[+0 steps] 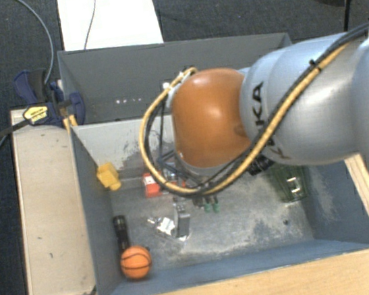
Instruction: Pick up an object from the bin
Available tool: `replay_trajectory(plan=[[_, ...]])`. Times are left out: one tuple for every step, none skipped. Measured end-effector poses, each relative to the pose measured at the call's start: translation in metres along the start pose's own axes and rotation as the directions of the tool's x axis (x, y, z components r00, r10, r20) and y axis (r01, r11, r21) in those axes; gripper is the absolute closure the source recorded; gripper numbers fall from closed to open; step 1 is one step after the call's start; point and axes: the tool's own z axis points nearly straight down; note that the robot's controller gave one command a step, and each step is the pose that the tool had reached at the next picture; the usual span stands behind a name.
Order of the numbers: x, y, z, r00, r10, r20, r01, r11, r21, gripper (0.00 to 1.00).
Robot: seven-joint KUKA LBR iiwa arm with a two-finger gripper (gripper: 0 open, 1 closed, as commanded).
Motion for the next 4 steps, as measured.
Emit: replay_trajectory(plan=[[-0.002,-0.001,-0.004,1.0,0.006,0.008,-0.006,1.0,-0.002,0.0],[0.004,-0.015,0.066,1.0,0.016,0.008,-0.016,1.0,-0.003,0.0],[0.005,-0.022,0.101,0.999,0.035,0.002,-0.035,0.999,-0.001,0.0],[0.019,-0.023,0.073,0.952,0.307,0.004,-0.307,0.952,-0.003,0.0]])
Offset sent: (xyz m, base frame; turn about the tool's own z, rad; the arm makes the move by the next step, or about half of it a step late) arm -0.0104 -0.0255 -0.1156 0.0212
